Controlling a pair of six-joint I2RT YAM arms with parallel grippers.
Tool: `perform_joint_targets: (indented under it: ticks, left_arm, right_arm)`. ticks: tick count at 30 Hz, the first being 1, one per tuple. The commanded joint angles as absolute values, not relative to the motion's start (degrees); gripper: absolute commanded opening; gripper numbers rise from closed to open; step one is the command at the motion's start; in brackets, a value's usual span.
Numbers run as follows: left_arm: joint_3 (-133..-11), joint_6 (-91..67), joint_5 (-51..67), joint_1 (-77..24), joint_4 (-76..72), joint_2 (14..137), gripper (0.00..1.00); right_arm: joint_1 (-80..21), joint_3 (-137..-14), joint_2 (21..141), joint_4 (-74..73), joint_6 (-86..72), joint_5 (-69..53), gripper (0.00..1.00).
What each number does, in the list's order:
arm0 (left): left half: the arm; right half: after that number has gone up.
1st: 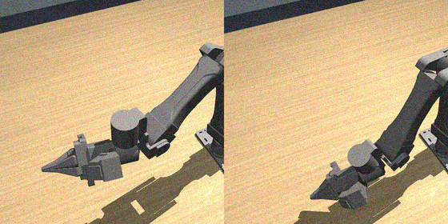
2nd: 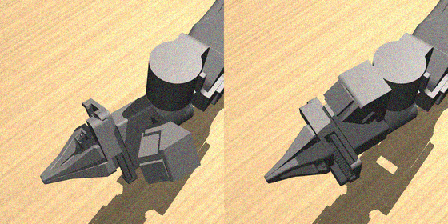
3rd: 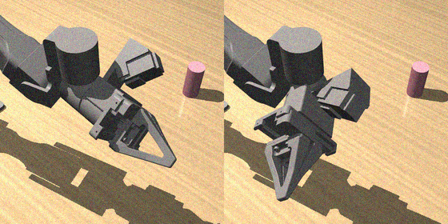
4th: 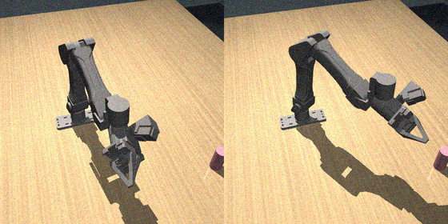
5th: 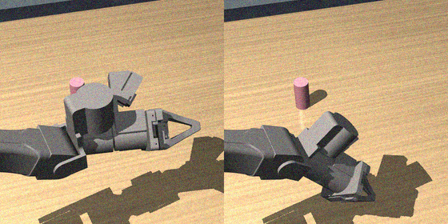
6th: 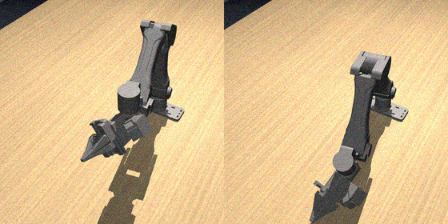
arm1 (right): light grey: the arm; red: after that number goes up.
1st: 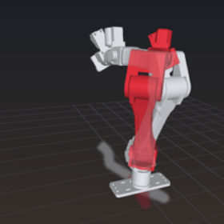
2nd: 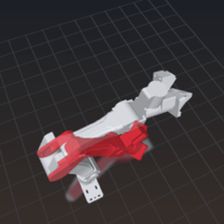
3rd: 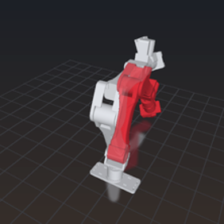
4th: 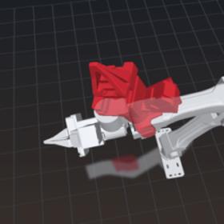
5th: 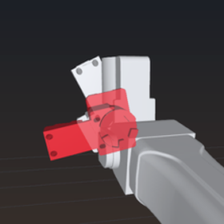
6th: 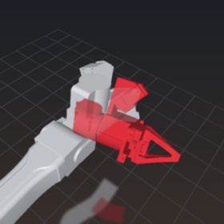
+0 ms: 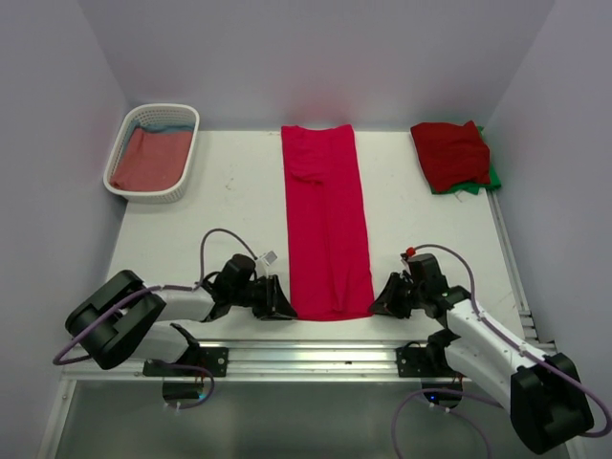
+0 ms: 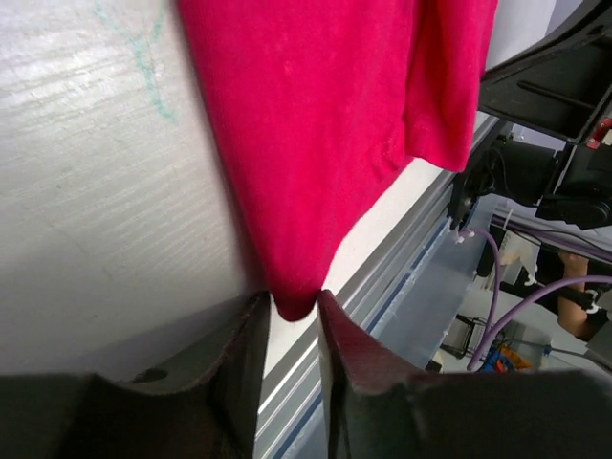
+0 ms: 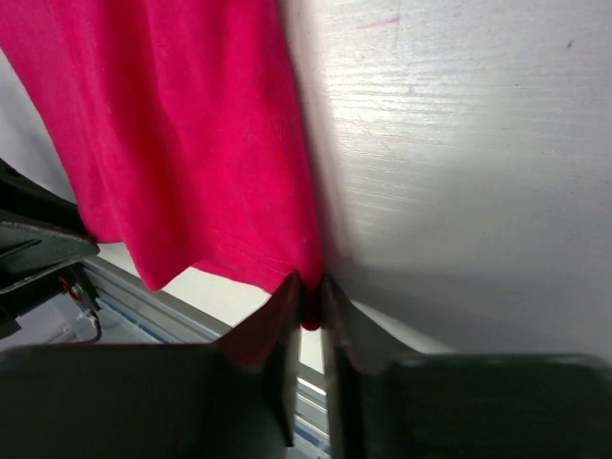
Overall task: Fold and stack the t-shirts
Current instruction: Grab the bottom of the folded rectangular tshirt with both arms
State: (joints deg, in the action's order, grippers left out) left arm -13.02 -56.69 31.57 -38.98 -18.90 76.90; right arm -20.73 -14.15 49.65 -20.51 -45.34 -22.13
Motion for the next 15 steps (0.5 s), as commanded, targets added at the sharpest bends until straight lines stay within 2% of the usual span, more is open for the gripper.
perform_joint_targets:
  ticks: [1, 2, 4, 9, 15]
  left_arm:
    - [-10.99, -54.4, 22.5, -39.37, -15.81, 81.99, 0.31]
    - [-10.99, -54.49, 22.5, -39.55, -18.17, 83.83, 0.18]
    - [-10.9, -54.84, 23.02, -40.16, -21.25, 86.55, 0.0]
    - [-9.15, -56.07, 23.64, -42.27, -22.5, 85.79, 0.0]
    - [-6.68, -58.27, 22.24, -47.72, -7.78, 69.46, 0.0]
  right_arm:
    - [-20.83, -13.27, 49.4, -20.56, -45.35, -22.06, 0.13]
    - [-20.83, -13.27, 48.52, -21.35, -45.09, -21.97, 0.03]
    - [-20.83, -13.36, 47.55, -22.41, -45.0, -21.8, 0.0]
    - [-20.83, -13.62, 41.67, -29.43, -44.21, -22.06, 0.0]
    - [-20.83, -15.9, 31.93, -40.94, -43.07, -23.91, 0.0]
